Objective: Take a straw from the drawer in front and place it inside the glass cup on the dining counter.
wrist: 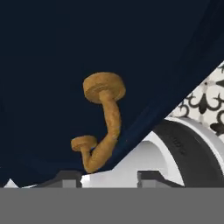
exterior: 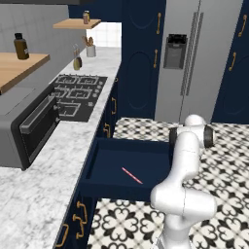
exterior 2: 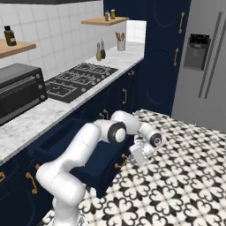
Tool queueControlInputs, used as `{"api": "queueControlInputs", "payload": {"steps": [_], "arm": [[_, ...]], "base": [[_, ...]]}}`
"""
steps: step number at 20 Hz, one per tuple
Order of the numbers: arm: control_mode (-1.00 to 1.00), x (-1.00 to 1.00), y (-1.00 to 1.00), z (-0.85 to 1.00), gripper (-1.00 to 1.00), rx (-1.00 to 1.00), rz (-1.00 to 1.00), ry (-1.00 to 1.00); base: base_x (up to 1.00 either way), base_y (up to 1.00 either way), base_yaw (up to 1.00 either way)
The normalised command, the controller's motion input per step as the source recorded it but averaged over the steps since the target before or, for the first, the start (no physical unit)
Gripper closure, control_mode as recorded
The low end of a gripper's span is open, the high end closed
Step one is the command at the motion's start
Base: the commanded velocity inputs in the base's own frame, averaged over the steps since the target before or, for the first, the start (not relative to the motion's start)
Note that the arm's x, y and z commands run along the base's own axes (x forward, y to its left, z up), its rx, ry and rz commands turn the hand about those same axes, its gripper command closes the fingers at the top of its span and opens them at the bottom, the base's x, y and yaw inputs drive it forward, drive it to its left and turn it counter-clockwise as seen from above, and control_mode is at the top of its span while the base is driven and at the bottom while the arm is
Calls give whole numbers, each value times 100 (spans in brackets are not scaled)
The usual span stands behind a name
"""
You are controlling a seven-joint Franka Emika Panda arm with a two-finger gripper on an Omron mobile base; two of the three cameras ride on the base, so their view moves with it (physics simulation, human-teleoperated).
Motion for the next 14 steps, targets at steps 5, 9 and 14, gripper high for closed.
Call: {"api": "queueControlInputs", "payload": {"steps": [5, 9, 14], "arm": [[-100, -100, -5, 70, -100, 0, -12, -89], [-100, -95, -1, 82, -100, 0, -19, -83], [-100, -60, 16, 100, -100, -5, -23, -61]], "base": [[0, 0, 0], [0, 0, 0], [0, 0, 0]]}}
